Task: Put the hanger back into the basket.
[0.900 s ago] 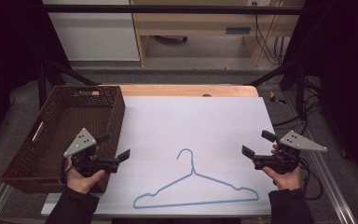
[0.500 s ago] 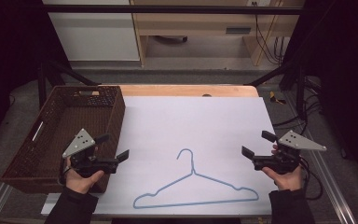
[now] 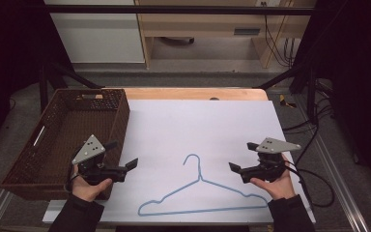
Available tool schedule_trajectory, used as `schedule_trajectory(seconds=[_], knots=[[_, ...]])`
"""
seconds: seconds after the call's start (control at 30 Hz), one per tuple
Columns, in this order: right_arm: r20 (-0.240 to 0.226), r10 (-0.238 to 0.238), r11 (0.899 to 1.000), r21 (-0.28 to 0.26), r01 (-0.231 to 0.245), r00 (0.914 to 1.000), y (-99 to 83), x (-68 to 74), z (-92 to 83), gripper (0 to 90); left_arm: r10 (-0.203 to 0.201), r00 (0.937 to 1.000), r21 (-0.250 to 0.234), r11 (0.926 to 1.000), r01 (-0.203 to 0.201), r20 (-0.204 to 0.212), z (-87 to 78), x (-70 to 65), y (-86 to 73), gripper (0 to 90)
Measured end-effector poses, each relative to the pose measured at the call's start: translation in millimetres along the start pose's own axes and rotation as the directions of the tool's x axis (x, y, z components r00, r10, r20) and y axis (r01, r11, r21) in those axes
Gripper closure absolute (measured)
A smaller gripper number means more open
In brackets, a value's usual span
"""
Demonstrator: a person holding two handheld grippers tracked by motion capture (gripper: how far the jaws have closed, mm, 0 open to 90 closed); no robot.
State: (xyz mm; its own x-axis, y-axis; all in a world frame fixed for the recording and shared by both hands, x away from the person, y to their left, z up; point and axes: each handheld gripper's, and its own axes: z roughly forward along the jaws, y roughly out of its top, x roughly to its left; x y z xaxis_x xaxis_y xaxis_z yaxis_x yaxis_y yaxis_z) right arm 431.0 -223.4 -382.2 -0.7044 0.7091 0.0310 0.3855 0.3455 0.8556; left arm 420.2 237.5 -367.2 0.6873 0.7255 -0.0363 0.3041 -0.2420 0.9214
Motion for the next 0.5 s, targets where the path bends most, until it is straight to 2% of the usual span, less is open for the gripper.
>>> schedule_trajectory(seconds=[0.07,0.1,0.3,0.33,0.37,0.4,0.43,0.47,0.5], knots=[[-0.011,-0.021,0.999,0.033,0.021,0.9997,-1.6,3.4,8.1,7.3,0.005,1.0000,0.005,1.0000,-0.005,0.002,1.5,-1.4,-0.3,4.4],[-0.022,-0.026,0.997,0.070,0.027,0.9994,-3.8,6.3,16.1,7.9,0.007,1.0000,0.007,1.0000,-0.007,0.005,2.6,-2.7,-0.6,4.4],[-0.037,-0.045,0.985,0.164,0.050,0.9983,-9.9,13.0,37.5,12.3,0.010,0.9998,0.022,0.9997,-0.010,0.019,8.7,-6.9,-3.1,4.7],[-0.037,-0.045,0.985,0.164,0.050,0.9983,-9.9,13.0,37.5,12.3,0.010,0.9998,0.022,0.9997,-0.010,0.019,8.7,-6.9,-3.1,4.7],[-0.032,-0.055,0.979,0.193,0.060,0.9980,-11.7,15.1,43.5,14.1,0.017,0.9996,0.032,0.9993,-0.018,0.022,11.3,-9.5,-3.3,4.7],[-0.032,-0.055,0.979,0.193,0.060,0.9980,-11.7,15.1,43.5,14.1,0.017,0.9996,0.032,0.9993,-0.018,0.022,11.3,-9.5,-3.3,4.7],[-0.042,-0.061,0.973,0.219,0.069,0.9972,-13.2,18.0,48.8,16.1,0.022,0.9993,0.035,0.9991,-0.023,0.031,12.8,-11.8,-3.1,4.7],[-0.042,-0.061,0.973,0.219,0.069,0.9972,-13.2,18.0,48.8,16.1,0.022,0.9993,0.035,0.9991,-0.023,0.031,12.8,-11.8,-3.1,4.7],[-0.057,-0.074,0.966,0.244,0.086,0.9956,-14.7,20.6,54.0,18.6,0.028,0.9991,0.037,0.9989,-0.029,0.032,13.5,-13.3,-2.9,4.7]])
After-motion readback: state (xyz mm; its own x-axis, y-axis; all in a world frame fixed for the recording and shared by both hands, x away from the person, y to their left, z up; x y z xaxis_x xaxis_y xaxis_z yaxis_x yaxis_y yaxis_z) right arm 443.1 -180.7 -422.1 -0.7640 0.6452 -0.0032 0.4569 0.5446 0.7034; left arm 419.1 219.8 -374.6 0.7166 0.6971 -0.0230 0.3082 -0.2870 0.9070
